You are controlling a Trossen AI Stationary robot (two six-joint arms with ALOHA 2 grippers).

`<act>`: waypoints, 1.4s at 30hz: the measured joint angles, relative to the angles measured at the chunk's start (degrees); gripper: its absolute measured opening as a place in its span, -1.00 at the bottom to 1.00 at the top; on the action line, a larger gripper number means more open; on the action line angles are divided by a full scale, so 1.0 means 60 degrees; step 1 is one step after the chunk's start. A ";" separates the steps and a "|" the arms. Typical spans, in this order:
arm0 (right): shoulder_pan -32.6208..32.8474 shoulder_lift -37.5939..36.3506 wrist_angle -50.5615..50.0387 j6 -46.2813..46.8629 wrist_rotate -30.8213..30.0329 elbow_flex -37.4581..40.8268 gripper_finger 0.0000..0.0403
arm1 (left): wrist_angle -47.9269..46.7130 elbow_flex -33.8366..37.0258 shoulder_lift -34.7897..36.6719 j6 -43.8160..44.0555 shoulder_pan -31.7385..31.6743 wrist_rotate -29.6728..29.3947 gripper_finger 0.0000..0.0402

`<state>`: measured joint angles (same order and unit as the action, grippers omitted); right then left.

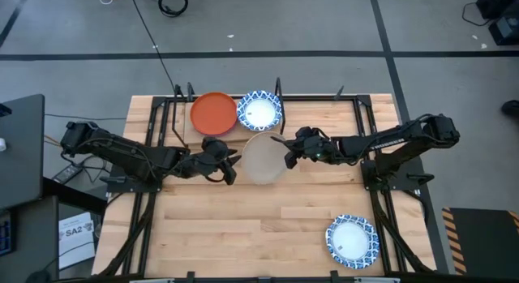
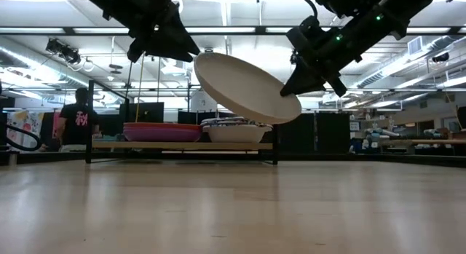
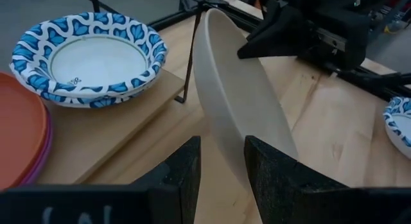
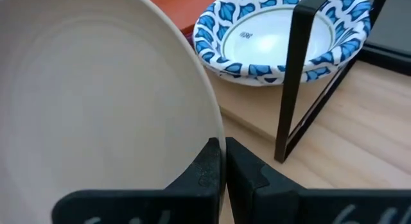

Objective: Place and stack plates onto a shelf
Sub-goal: Stack the gray plate on top of the orange plate on the shelf

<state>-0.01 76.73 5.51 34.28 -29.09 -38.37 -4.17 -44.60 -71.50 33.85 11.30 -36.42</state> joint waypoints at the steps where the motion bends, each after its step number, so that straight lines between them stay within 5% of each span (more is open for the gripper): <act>1: 0.0000 0.0000 0.0005 -0.0001 -0.0050 0.0000 -0.93 | 0.0027 0.0000 0.0000 0.0000 -0.0002 -0.0004 -0.36; 31: 0.0000 0.0007 0.1118 -0.0138 -0.0163 0.0000 -0.92 | -0.0130 0.0000 0.0000 0.0037 -0.0428 0.0030 -0.37; 42: 0.0006 0.0007 0.1146 -0.0116 0.0049 0.0000 -0.86 | -0.0393 0.0000 0.0000 0.0066 -0.0813 -0.0131 -0.71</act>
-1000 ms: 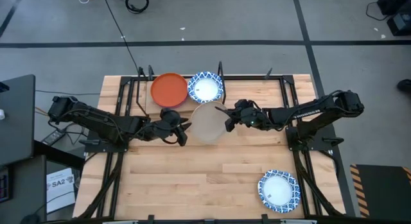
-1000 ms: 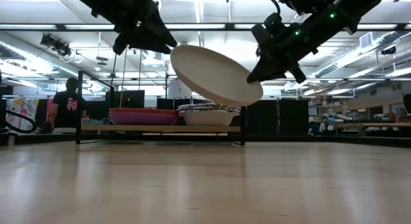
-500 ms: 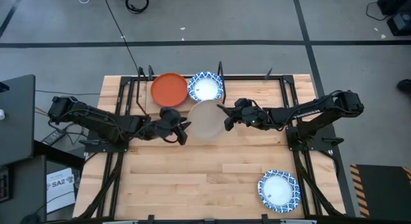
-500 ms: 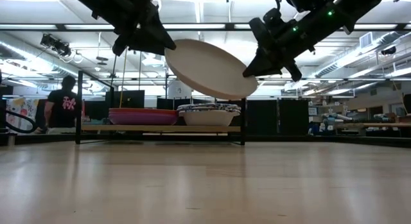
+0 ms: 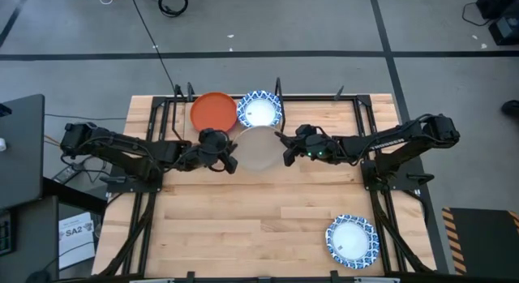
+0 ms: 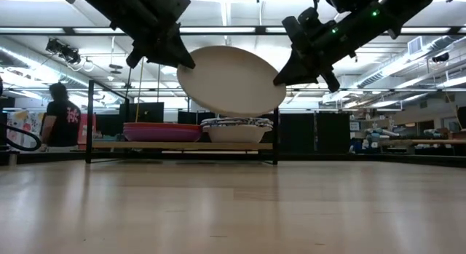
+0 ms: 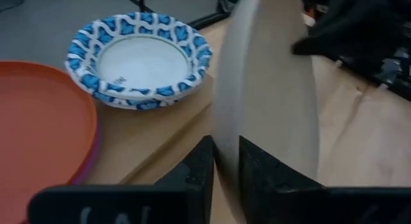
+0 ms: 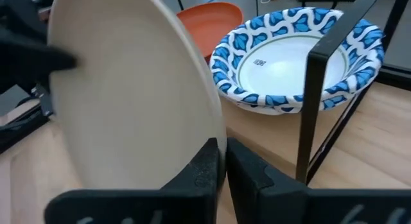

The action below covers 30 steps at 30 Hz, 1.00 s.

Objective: Place and stack plates onto a shelf
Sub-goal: Stack the gray plate on top of the orange plate on the shelf

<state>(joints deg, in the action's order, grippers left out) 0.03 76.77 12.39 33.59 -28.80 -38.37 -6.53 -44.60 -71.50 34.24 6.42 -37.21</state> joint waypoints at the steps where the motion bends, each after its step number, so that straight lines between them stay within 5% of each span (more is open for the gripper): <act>1: 0.0001 0.0000 -0.0001 -0.0009 0.0038 0.0000 -0.85 | -0.0001 0.0000 0.0000 -0.0004 -0.0003 -0.0043 -0.74; 17: 0.0001 -0.0011 0.0294 -0.0056 0.0893 -0.0015 -0.70 | 0.0067 0.0004 0.0000 -0.0058 0.0010 0.0167 -0.82; 30: -0.0025 -0.0011 0.0441 -0.0172 0.1064 -0.0011 -0.18 | 0.0048 0.0005 0.0000 -0.0062 0.0024 0.0179 -0.82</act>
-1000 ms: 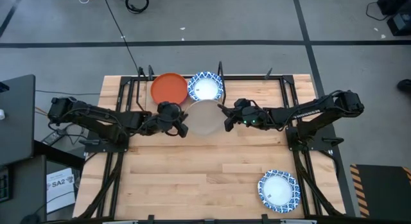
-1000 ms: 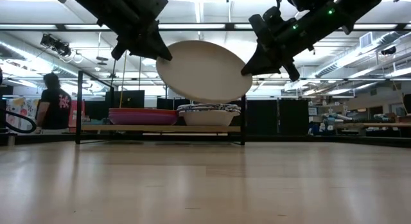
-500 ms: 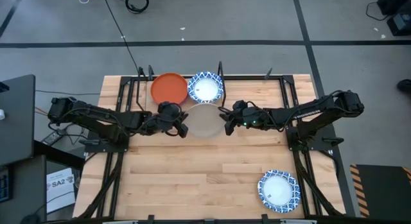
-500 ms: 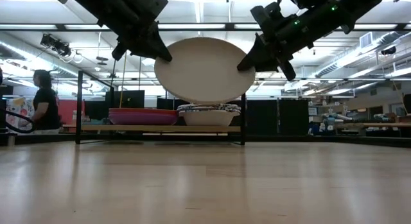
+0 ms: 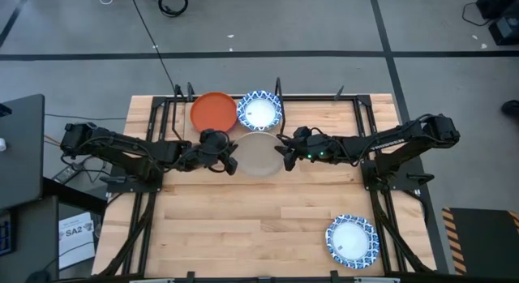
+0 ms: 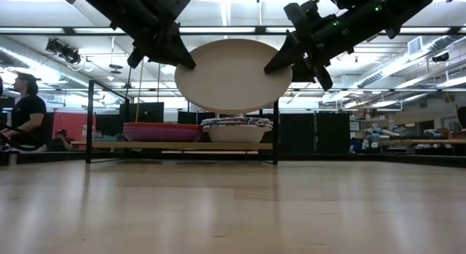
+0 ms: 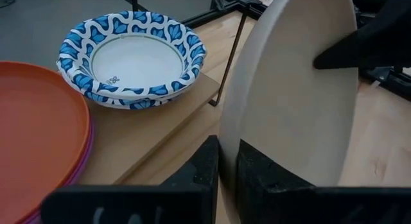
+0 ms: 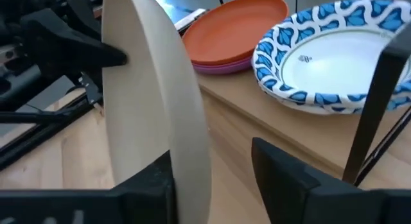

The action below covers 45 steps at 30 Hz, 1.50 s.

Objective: Place and stack plates onto a shelf
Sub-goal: Stack the gray plate on top of the orange plate on the shelf

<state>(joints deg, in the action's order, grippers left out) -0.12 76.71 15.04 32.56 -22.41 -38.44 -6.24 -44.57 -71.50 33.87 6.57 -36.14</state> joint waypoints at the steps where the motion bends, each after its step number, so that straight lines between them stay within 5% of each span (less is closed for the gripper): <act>1: 0.0000 0.0000 0.0039 -0.0136 0.0000 0.0000 -0.15 | 0.0000 -0.0001 0.0000 0.0000 0.0000 0.0024 -0.82; 11: -0.0033 -0.0254 0.0910 -0.2716 0.1455 0.0012 -0.12 | -0.1117 -0.0005 0.0000 0.0549 0.0006 0.0445 -0.92; 19: -0.0036 -0.1522 0.1041 -0.4236 0.1570 0.0015 -0.12 | -0.1126 -0.0005 0.0000 0.0492 0.0015 0.1568 -0.92; 32: -0.0029 -0.3525 0.0392 -0.4534 0.1683 0.0015 -0.11 | -0.1172 -0.0042 0.0000 0.0503 0.0011 0.4174 -0.92; 45: -0.0029 -0.3526 -0.0916 -0.4371 0.1781 0.0011 -0.11 | -0.5901 -0.3449 0.0000 -0.0841 -0.0445 0.4575 -0.90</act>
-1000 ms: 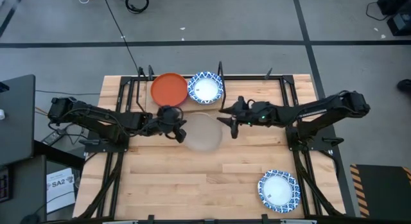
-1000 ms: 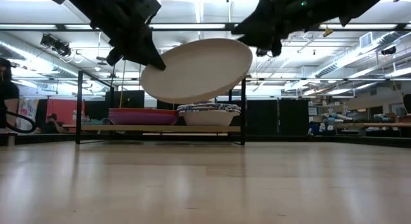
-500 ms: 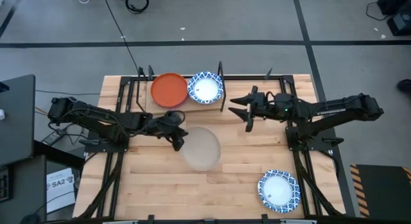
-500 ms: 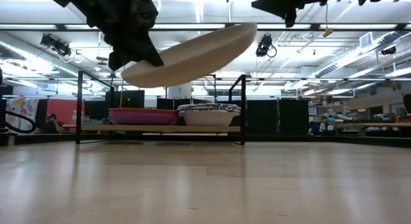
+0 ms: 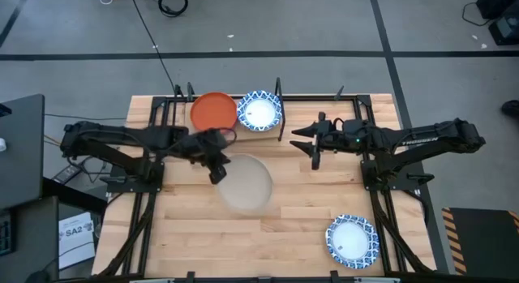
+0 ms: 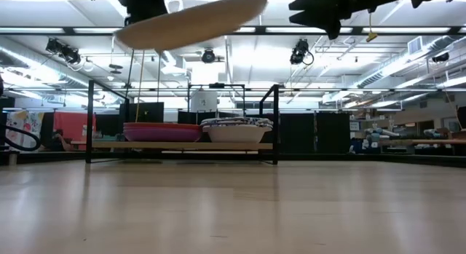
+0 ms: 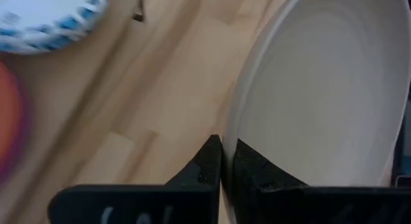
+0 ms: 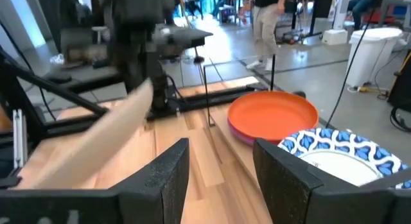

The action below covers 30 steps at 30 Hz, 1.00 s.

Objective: Place and stack plates onto a shelf
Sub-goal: Stack the gray plate on top of the orange plate on the shelf

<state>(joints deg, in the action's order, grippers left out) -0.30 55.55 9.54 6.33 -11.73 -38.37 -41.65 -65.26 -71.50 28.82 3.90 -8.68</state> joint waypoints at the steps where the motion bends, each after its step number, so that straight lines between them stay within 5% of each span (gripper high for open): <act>1: 0.0000 0.0017 -0.0099 0.0000 0.0000 0.0000 -0.11 | -0.0418 -0.0339 0.0000 -0.0198 -0.0117 -0.0001 -0.89; 12: 0.0000 0.0196 -0.0117 0.0000 0.0004 0.0000 -0.11 | -0.3219 -0.2640 0.0004 -0.2211 -0.2701 -0.0002 -0.91; 30: 0.0000 0.0197 -0.0118 -0.0005 0.0000 0.0000 -0.11 | -0.3766 -0.2688 -0.0251 -0.3763 -0.8498 -0.0002 -0.91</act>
<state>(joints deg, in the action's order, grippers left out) -0.30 56.73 8.84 6.30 -11.73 -38.37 -64.24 -81.39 -73.01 6.24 -47.09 -8.69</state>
